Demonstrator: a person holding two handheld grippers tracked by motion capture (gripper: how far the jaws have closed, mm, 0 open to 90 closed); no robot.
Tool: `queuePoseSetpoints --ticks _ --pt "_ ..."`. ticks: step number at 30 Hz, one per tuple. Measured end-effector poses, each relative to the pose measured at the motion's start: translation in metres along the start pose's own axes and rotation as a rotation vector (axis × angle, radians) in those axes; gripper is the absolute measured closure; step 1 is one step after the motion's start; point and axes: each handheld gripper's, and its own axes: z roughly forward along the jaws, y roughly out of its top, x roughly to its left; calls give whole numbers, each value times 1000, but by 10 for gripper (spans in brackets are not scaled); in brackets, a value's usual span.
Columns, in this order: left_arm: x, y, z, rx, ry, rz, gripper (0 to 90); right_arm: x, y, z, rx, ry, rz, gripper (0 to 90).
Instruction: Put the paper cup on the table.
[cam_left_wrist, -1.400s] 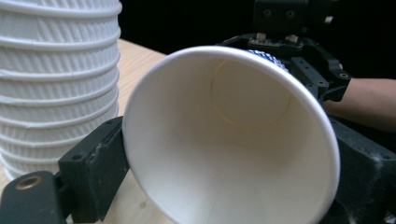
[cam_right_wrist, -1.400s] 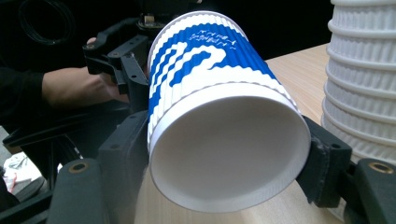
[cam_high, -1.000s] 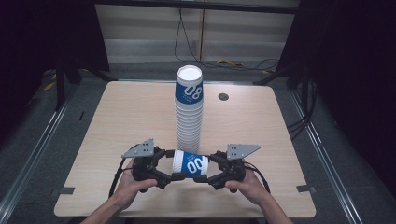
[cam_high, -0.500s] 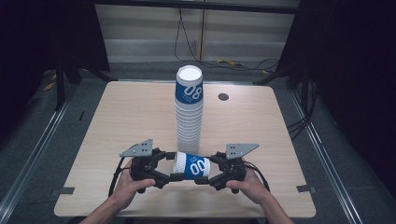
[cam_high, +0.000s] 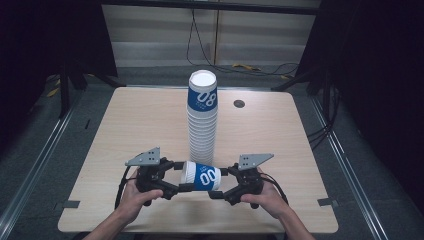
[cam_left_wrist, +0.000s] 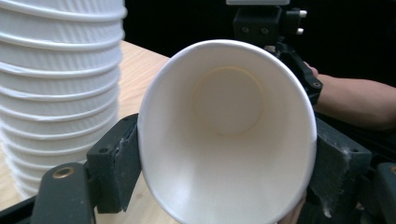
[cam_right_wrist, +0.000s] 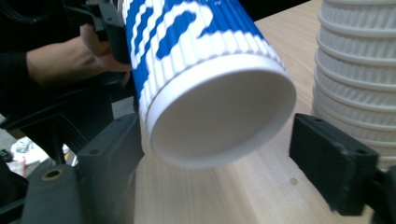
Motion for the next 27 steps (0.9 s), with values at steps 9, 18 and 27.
queuePoseSetpoints --ticks 9,18,27 --pt "3 6 -12 65 70 10 214 -3 -1 -3 23 -46 14 154" --pt "8 13 -23 137 156 -6 212 -9 -1 -9 76 -132 -14 163" --pt "13 10 -25 235 192 -5 212 -19 -1 -22 46 -269 12 177"
